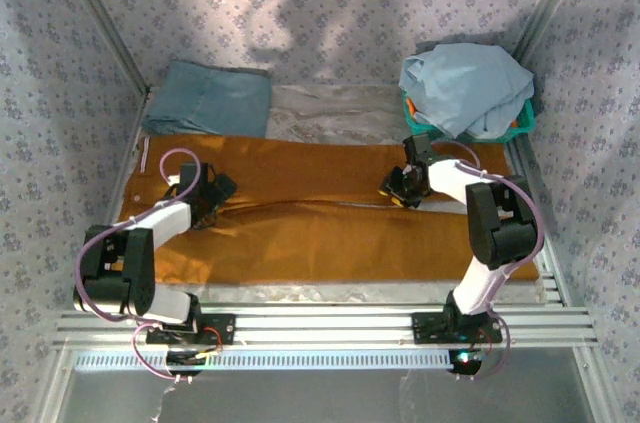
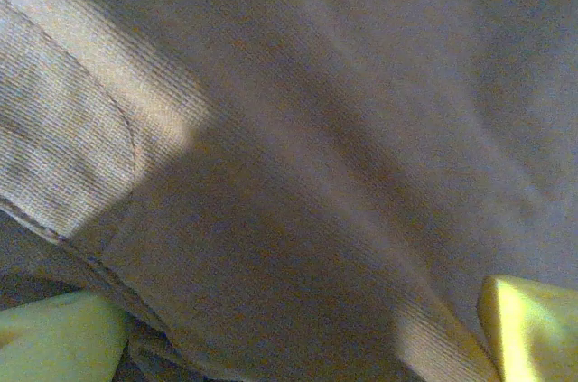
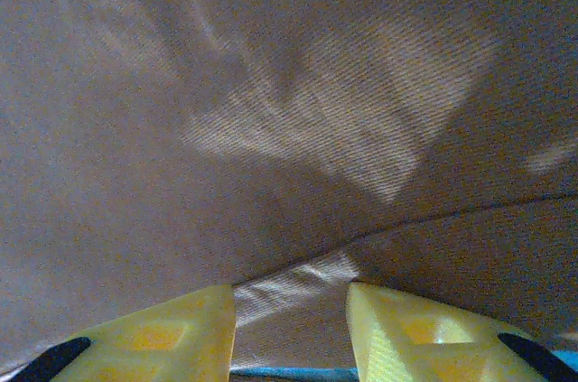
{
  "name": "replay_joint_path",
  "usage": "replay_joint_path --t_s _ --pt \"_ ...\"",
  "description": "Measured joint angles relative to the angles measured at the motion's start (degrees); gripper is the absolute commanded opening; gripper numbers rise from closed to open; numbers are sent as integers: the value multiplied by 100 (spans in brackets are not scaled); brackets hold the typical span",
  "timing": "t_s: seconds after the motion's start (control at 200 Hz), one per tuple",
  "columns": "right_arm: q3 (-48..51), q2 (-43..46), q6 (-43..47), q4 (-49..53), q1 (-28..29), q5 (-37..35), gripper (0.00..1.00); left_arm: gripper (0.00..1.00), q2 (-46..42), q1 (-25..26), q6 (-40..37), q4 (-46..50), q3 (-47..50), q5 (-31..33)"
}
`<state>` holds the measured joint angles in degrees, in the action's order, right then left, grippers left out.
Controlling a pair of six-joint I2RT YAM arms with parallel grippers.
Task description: Fold and stack the trousers
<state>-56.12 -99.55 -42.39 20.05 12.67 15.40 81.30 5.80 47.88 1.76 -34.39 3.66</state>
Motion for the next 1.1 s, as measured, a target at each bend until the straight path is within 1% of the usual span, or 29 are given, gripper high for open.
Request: replay_joint_path --t_s 0.07,0.15,0.215,0.28,0.305,0.355,0.465,0.53,0.605,0.685,0.82,0.924,1.049,1.099 --pt "-22 0 44 31 33 -9 41 100 -105 0 0 116 -2 0" --pt "-61 9 90 116 90 -15 41 99 -422 -2 2 555 -17 111" --pt "-85 31 133 227 146 -17 42 98 -922 -46 -2 1091 -85 302" --pt "-125 101 168 374 227 -31 42 98 -1530 -260 -31 1591 -208 481" --pt "-149 142 181 431 269 -37 42 98 -1775 -411 -46 1762 -267 531" --pt "-205 234 223 531 343 -37 42 97 -2216 -879 -50 2055 -367 614" --pt "-354 426 304 643 494 -24 42 94 -2957 -2291 35 2535 -398 721" --pt "-428 490 313 675 564 20 42 92 -3198 -2953 195 2752 -273 780" --pt "-492 507 341 699 638 79 42 90 -3370 -3480 457 2944 -9 837" --pt "-531 507 378 767 708 140 42 90 -3449 -3899 710 3117 291 946" --pt "-538 507 452 905 809 216 42 86 -3703 -4341 973 3112 826 1027" --pt "-538 546 459 1001 850 247 42 81 -3860 -4494 1091 2857 1257 1034" --pt "-533 651 479 1047 848 247 42 77 -3556 -4614 1156 2492 1541 916" --pt "-522 686 479 1051 848 247 42 73 -3362 -4638 1132 2361 1547 879"
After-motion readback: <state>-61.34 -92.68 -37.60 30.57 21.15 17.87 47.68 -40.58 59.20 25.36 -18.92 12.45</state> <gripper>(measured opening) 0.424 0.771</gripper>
